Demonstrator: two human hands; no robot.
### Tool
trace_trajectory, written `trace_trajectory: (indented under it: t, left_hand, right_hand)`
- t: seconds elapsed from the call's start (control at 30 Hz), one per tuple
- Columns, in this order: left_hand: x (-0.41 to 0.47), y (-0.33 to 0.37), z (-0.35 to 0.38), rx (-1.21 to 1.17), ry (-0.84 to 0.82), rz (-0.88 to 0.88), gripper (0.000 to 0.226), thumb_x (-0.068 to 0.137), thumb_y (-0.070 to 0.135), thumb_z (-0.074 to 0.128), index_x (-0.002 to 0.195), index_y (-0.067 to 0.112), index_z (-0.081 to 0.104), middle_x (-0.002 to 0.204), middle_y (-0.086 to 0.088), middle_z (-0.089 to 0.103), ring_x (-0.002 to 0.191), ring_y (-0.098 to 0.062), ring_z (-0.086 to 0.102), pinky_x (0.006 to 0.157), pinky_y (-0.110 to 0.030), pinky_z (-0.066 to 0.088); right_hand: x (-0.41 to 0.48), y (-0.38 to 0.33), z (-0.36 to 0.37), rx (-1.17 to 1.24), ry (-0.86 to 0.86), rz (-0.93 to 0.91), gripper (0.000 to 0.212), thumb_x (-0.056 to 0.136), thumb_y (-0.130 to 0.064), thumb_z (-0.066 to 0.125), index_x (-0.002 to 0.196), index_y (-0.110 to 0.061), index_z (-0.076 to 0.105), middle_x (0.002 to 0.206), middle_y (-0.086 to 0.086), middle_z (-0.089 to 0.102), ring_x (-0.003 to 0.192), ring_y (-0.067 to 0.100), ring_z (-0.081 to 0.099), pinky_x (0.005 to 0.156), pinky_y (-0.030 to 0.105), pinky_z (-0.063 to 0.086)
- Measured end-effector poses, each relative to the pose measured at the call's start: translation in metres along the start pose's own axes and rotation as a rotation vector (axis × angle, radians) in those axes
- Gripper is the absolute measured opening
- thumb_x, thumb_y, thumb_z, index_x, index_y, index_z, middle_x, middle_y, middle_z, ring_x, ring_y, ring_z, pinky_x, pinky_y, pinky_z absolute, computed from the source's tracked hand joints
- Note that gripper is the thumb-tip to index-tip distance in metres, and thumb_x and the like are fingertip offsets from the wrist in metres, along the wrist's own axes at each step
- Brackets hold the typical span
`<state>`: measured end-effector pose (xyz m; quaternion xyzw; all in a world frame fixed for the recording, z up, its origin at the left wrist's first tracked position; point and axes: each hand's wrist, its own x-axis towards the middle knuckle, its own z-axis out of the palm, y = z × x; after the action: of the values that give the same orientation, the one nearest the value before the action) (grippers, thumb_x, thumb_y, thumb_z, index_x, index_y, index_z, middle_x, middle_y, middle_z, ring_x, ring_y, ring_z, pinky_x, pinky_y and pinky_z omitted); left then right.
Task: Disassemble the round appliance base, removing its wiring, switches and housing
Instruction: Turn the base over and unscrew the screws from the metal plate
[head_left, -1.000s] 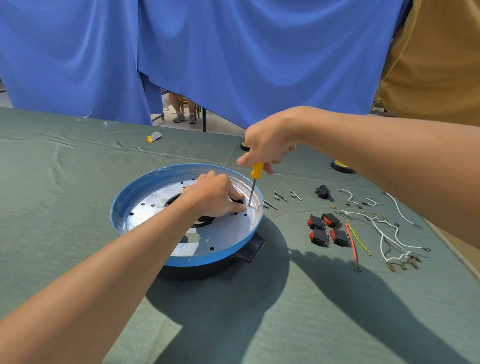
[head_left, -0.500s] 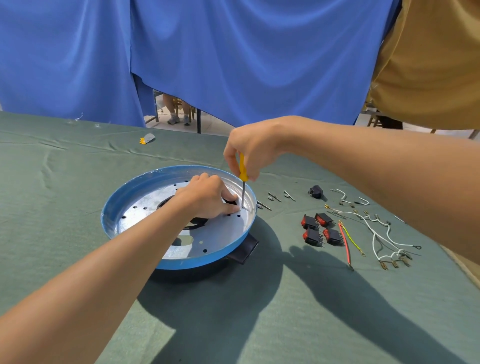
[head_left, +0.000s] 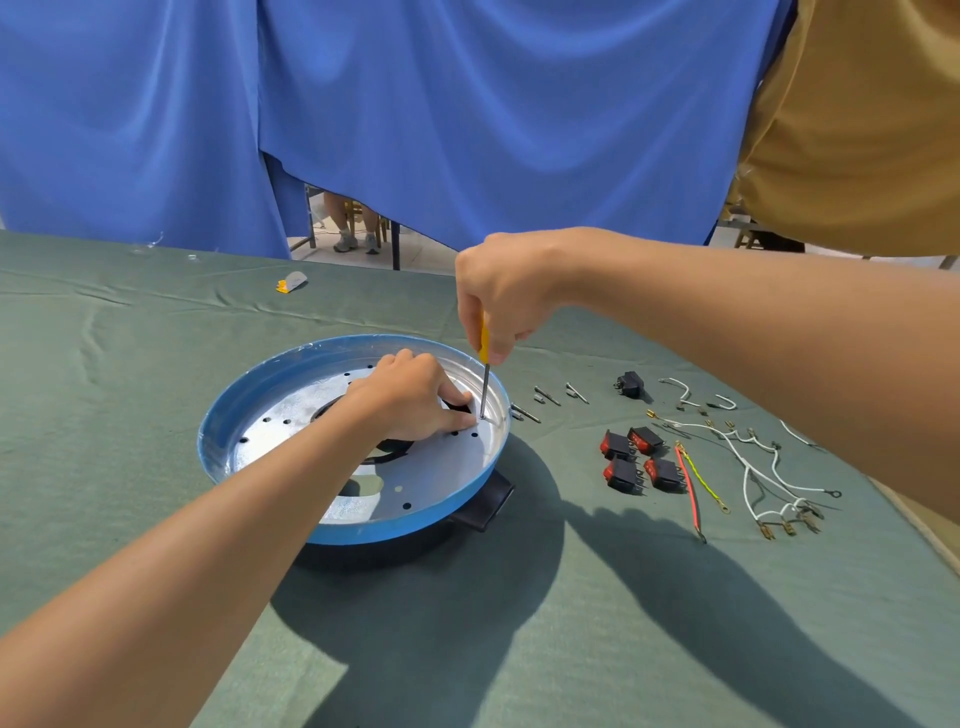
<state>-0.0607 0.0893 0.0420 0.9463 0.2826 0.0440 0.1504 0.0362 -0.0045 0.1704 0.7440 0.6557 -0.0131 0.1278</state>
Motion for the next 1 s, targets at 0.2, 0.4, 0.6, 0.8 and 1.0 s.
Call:
trace_trajectory:
  t: [0.2,0.4,0.6,0.8,1.0]
  left_hand:
    - [0.001,-0.003,0.002,-0.009,0.0,-0.003,0.037,0.082,0.058,0.065,0.116,0.045,0.067,0.119,-0.005,0.062,0.114,-0.032,0.049,0.098,-0.05,0.044]
    - [0.003,-0.002,0.002,0.001,0.012,0.003,0.035,0.083,0.058,0.065,0.115,0.044,0.068,0.12,-0.005,0.063,0.112,-0.031,0.05,0.097,-0.05,0.045]
    - [0.002,-0.003,0.003,0.004,0.016,0.007,0.035,0.084,0.057,0.064,0.115,0.043,0.068,0.122,-0.003,0.063,0.112,-0.031,0.05,0.096,-0.049,0.044]
    - [0.001,-0.004,0.003,-0.014,0.008,0.002,0.038,0.083,0.058,0.065,0.118,0.044,0.066,0.121,-0.005,0.061,0.114,-0.031,0.049,0.098,-0.051,0.044]
    - [0.001,-0.002,0.004,-0.005,0.028,0.003,0.035,0.083,0.059,0.064,0.115,0.043,0.068,0.116,-0.006,0.062,0.111,-0.032,0.048,0.097,-0.05,0.044]
  right_hand:
    - [0.0,-0.001,0.005,0.006,-0.042,0.14,0.063,0.093,-0.061,0.045,0.061,-0.009,0.061,0.059,-0.001,0.057,0.05,0.019,0.044,0.048,0.024,0.033]
    - [-0.004,-0.002,0.005,-0.044,0.013,0.078,0.031,0.09,-0.033,0.063,0.065,-0.014,0.064,0.059,-0.003,0.057,0.061,0.018,0.051,0.047,0.024,0.033]
    - [-0.003,-0.005,0.001,0.008,0.016,-0.035,0.011,0.08,-0.023,0.077,0.088,-0.017,0.073,0.073,-0.002,0.063,0.08,0.022,0.06,0.059,0.026,0.046]
    - [0.006,-0.006,0.0,0.021,-0.106,0.14,0.06,0.095,-0.057,0.045,0.064,-0.008,0.061,0.052,0.0,0.055,0.037,0.017,0.038,0.043,0.021,0.032]
    - [0.007,-0.011,-0.004,-0.13,-0.044,0.06,0.021,0.086,-0.032,0.069,0.08,-0.011,0.069,0.071,0.003,0.064,0.069,0.025,0.058,0.057,0.026,0.044]
